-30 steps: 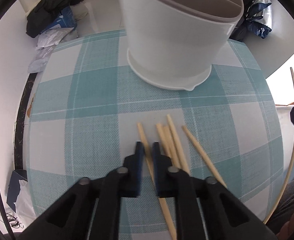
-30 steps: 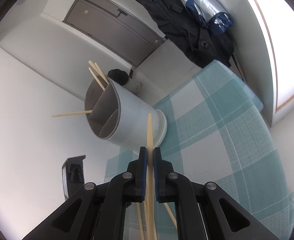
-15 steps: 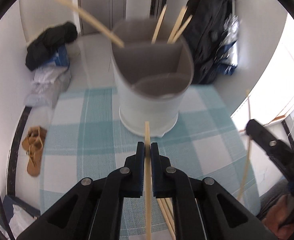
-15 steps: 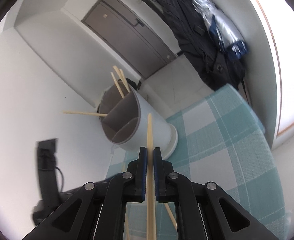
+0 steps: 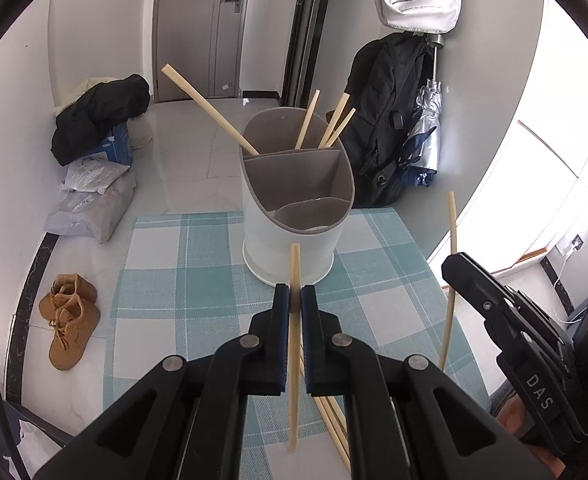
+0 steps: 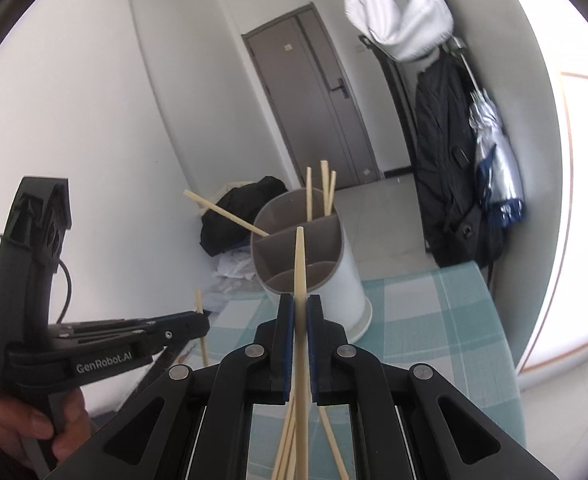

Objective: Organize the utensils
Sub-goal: 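Carry both chopsticks up over the utensil holder with both grippers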

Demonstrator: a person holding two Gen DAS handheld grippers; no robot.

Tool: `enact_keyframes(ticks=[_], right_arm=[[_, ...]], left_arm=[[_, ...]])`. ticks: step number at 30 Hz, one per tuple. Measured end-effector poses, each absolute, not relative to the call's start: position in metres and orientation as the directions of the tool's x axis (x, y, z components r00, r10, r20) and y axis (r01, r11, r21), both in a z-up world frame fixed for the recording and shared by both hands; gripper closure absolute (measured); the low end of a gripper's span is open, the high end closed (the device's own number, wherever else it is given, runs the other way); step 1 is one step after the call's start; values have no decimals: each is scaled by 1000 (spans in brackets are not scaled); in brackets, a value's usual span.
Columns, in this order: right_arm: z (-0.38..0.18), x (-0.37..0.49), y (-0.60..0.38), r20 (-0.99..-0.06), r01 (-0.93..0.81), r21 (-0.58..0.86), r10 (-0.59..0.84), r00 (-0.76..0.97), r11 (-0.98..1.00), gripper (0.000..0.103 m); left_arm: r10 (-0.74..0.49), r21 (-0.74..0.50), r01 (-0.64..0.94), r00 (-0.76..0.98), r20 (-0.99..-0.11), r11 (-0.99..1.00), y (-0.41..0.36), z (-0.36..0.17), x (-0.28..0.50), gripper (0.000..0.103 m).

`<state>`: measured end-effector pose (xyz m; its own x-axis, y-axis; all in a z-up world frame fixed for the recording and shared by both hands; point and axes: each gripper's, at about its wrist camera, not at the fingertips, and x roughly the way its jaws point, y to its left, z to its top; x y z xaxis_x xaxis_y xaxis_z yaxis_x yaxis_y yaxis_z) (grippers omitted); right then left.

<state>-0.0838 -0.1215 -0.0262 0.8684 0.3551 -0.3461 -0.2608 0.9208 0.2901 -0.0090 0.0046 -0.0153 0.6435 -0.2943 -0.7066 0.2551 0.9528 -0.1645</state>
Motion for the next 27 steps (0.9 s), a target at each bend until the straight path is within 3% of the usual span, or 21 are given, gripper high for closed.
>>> enact_keyframes(ticks=[15,27], right_arm=[[13,-86,-119,-242,-291,244,348,906,925,98],[92,-20,-128,-70,-314,306,350,934,899,98]], left_arm=[[-386,-229,316,643,-662,921,17,38,-8,102],[-424,-241,349,717,-553,906,18,129,39,102]])
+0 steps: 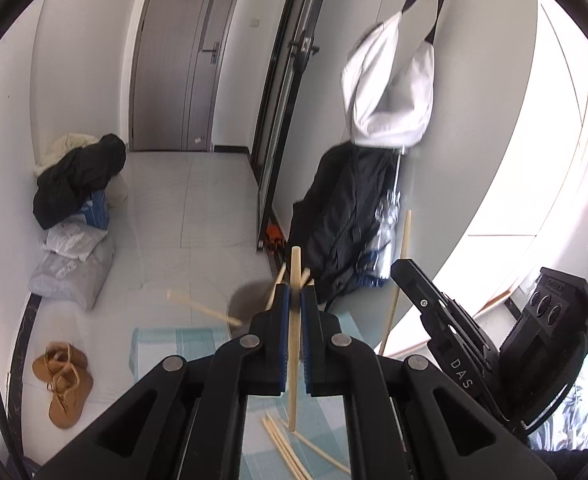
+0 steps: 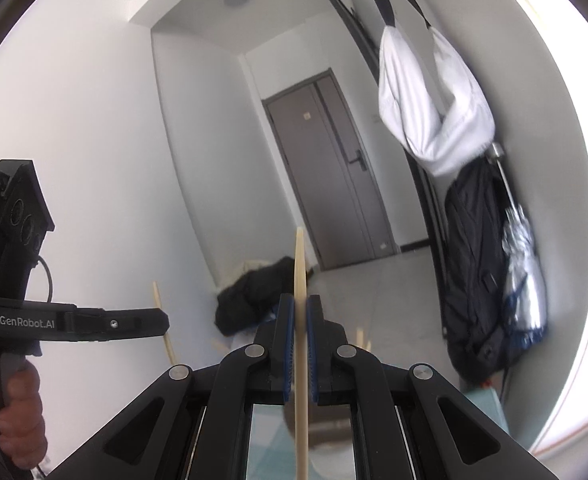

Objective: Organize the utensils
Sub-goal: 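Carry both chopsticks up over the utensil holder with both grippers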

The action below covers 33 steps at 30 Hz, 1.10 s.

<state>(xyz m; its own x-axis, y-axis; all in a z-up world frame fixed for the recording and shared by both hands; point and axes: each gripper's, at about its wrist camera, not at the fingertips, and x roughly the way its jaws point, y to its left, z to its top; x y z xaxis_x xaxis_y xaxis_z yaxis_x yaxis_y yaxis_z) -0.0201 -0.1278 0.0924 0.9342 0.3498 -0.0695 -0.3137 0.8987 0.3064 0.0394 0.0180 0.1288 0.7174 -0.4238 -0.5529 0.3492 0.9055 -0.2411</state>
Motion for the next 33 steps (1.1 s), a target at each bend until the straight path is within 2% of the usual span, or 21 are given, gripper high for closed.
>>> enact_keyframes(ticks=[5,15,28,33], right_arm=[[112,27,-132,-4,-288,366,311,950,885,98],[85,120,-133,-49,-188,532,251,967,826,98],[43,136,-108,-78,-91,479,145,986,873,98],[38,137,-97,-75,-107,440,156,985,892,98]], left_arm=[[-409,-228,340,752,-517,912,19,149,69,102],[-369,-210,303,779,-507,929,19,135,120,102],[-347,-223,269,787,-510,937,24,109,147,102],[-353,-225,275,781,-515,935,22,102,149,102]])
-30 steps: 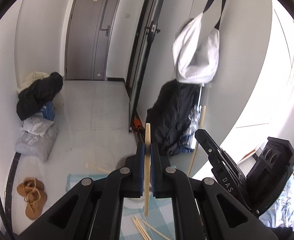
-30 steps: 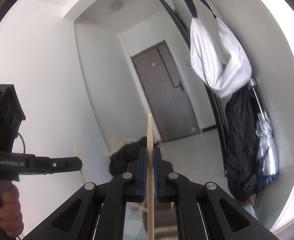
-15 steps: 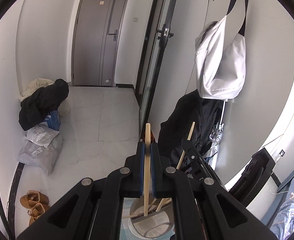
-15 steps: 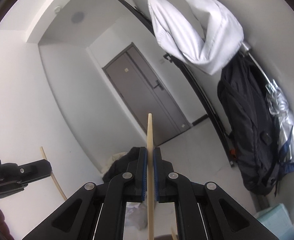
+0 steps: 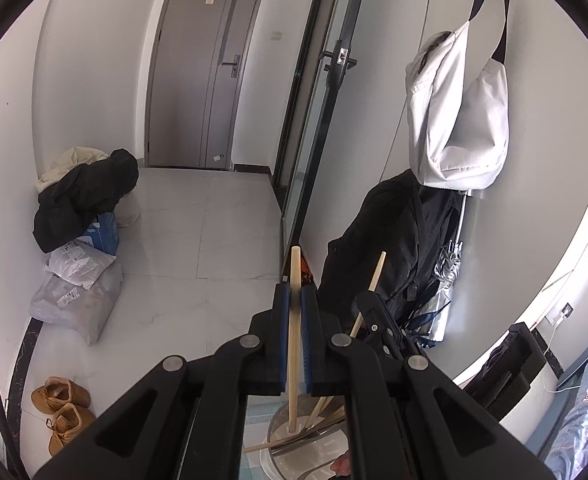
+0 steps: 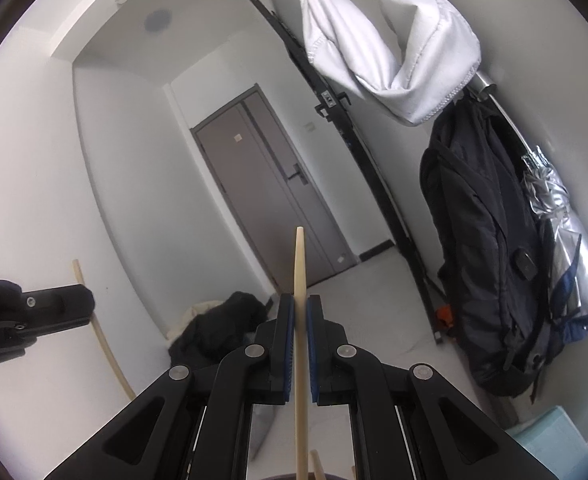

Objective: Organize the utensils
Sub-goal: 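Carry both chopsticks up over the utensil holder with both grippers, then open both grippers to drop the chopsticks into the holder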

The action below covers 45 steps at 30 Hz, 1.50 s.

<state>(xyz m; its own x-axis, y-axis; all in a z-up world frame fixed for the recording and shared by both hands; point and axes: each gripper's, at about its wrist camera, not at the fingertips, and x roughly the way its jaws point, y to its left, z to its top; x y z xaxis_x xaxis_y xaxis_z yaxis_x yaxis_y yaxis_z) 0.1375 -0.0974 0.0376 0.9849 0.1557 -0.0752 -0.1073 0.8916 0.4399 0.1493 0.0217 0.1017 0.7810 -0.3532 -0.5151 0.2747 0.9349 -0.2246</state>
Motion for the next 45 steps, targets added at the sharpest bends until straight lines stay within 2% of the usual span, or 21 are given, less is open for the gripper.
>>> enact_keyframes(ticks=[16,23,31,37,39,41,43,45], right_arm=[[28,106,-102,-120,-187,314,235,965,931,98],[19,85,-88,-185,-234,210,273,944,949,98],[16,73,-85,-249,-256,196,301,921,947,98],[23,53,-101,-269,-247,219,302,915,944,95],[24,45,-105,-279,-250,216,305,911,944,91],[26,34,-111,-285,-245,221,302,910,944,81],[27,26,-115,-290,-243,230,304,907,942,79],[29,14,-120,-295,-229,228,291,910,946,75]], left_arm=[[-379,-249,288,758,-531,925,22,77,135,102],[-377,-238,292,736,-563,926,22,59,126,102],[-407,-246,324,694,-595,913,22,42,113,101],[-471,-335,332,652,-594,882,32,42,110,101],[-457,-301,344,653,-603,889,27,45,105,98],[-443,-271,353,647,-620,896,21,46,102,86],[-419,-263,328,652,-632,907,20,46,96,75],[-408,-273,303,668,-623,913,23,48,86,70]])
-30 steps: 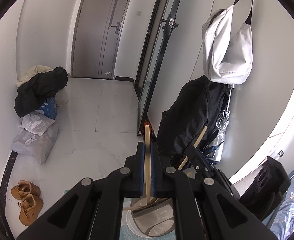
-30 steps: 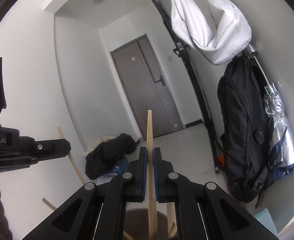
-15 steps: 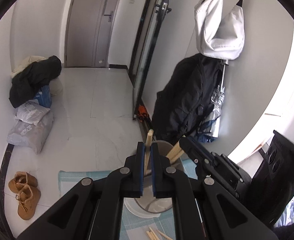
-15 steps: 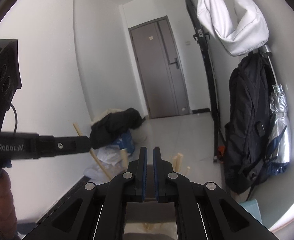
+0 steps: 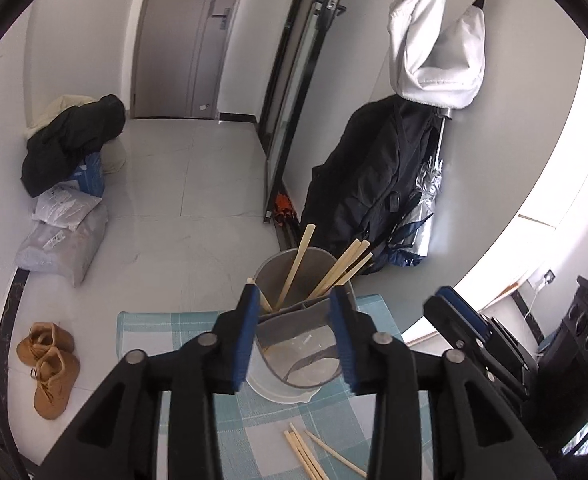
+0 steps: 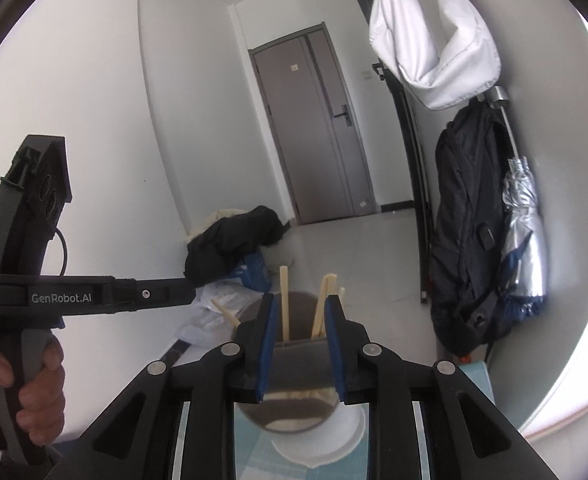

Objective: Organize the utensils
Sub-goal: 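Open both grippers to drop the chopsticks into the holder, then move both grippers back toward the remaining chopsticks on the cloth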

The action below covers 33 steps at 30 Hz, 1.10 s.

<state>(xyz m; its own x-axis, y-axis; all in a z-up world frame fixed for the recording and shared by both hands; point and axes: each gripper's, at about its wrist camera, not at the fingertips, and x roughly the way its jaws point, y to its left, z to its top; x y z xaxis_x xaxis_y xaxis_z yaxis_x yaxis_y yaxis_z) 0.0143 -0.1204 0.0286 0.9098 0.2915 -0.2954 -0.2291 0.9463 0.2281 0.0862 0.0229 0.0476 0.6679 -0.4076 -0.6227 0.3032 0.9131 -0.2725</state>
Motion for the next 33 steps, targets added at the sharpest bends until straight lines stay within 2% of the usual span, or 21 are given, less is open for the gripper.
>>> enact_keyframes(ticks=[2,3,5,8,10,13,17,20,25,33], right_arm=[[31,2,-124,-293,-224,221,284,913,949,66],[32,-3,-125,-292,-222,218,281,914,950,65],[35,-13,-128,-294,-220,213,277,915,952,56],[39,-29,-133,-298,-211,208,267,916,955,44],[41,-36,-133,-308,-212,203,268,913,956,40],[45,-52,-134,-300,-227,181,273,914,957,37],[52,-73,-134,-282,-239,153,274,920,959,25],[54,-86,-134,-274,-237,145,269,923,961,18],[52,-104,-135,-273,-237,133,266,925,962,9],[34,-127,-134,-290,-243,130,271,918,961,5]], left_arm=[[-380,-257,279,685,-622,925,26,49,79,63],[-364,-249,267,694,-621,931,26,50,75,61],[-327,-228,234,705,-629,945,27,53,65,48],[-298,-228,197,725,-621,954,30,57,53,41],[-278,-223,176,742,-609,959,32,62,42,39],[-240,-204,144,763,-600,968,31,68,29,26],[-209,-183,124,790,-577,975,32,75,9,19],[-183,-154,115,801,-570,981,28,77,-2,18],[-162,-133,106,826,-539,985,25,74,-21,12],[-126,-95,91,866,-485,991,19,62,-47,3]])
